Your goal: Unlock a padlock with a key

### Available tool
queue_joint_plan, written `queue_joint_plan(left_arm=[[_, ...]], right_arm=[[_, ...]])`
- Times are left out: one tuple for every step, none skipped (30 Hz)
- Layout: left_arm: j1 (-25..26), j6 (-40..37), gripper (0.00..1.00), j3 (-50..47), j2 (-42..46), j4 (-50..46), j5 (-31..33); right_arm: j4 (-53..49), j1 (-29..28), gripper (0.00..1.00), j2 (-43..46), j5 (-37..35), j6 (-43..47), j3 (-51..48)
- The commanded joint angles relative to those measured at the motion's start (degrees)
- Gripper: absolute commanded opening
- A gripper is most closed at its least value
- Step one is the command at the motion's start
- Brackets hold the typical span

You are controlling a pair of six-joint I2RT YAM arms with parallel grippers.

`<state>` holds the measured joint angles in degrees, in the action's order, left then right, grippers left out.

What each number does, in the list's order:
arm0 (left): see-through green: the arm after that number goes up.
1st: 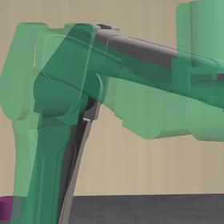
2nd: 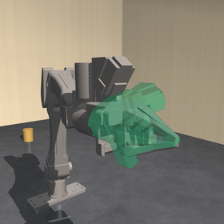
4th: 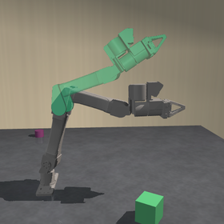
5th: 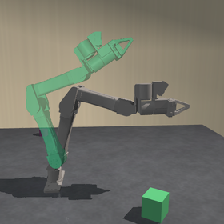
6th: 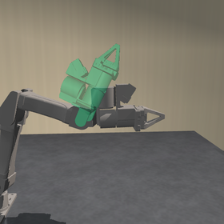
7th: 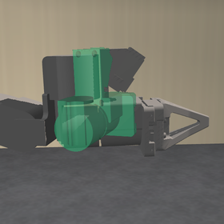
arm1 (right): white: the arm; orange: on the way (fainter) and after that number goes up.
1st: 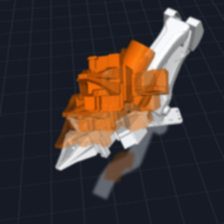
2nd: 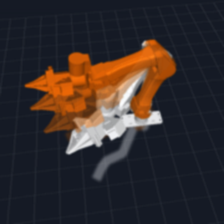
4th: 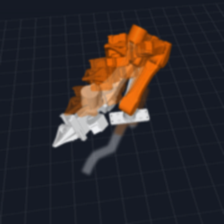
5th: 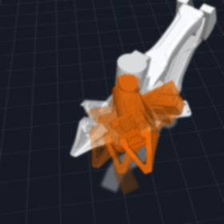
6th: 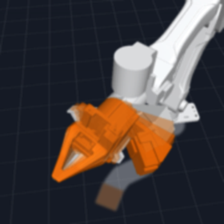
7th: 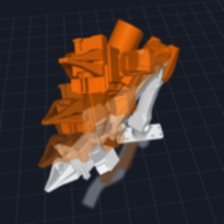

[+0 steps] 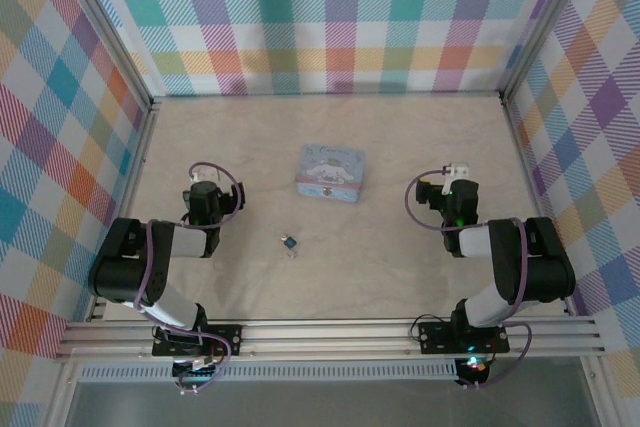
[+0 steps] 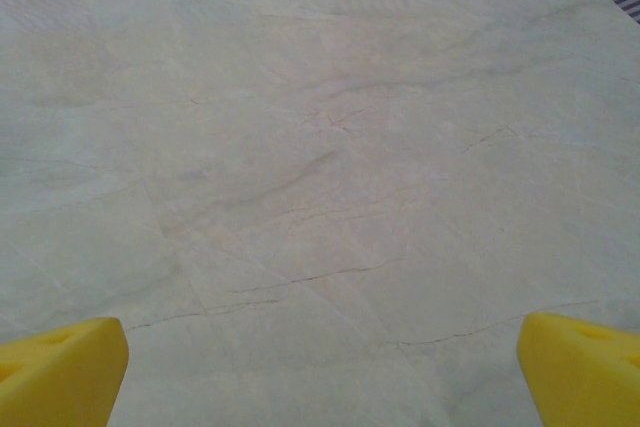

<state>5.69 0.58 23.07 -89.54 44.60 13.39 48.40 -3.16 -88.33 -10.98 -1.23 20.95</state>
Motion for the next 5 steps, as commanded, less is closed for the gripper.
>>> queue_joint_plan(left_arm=[[-0.5,-0.3,1.0,0.0,0.0,3.5,0.8],[-0.3,-0.4,1.0,0.0,-0.1,3.6,1.3],[0.1,-0.6,1.0,0.0,-0.1,3.5,2.0],[0.2,-0.6,1.0,-0.2,0.0,3.8,2.0],[0.2,-0.6,1.0,0.0,0.0,3.7,1.9]], right_arm=[[0.6,1.3,1.0,0.3,3.4,-0.8,2.0],[0.7,1.2,1.0,0.4,3.4,-0.8,1.9],[1.0,1.3,1.0,0.3,3.4,-0.7,1.8],[0.9,1.3,1.0,0.4,3.4,-0.7,1.7],[1.2,1.2,1.0,0.6,3.4,-0.7,1.6]])
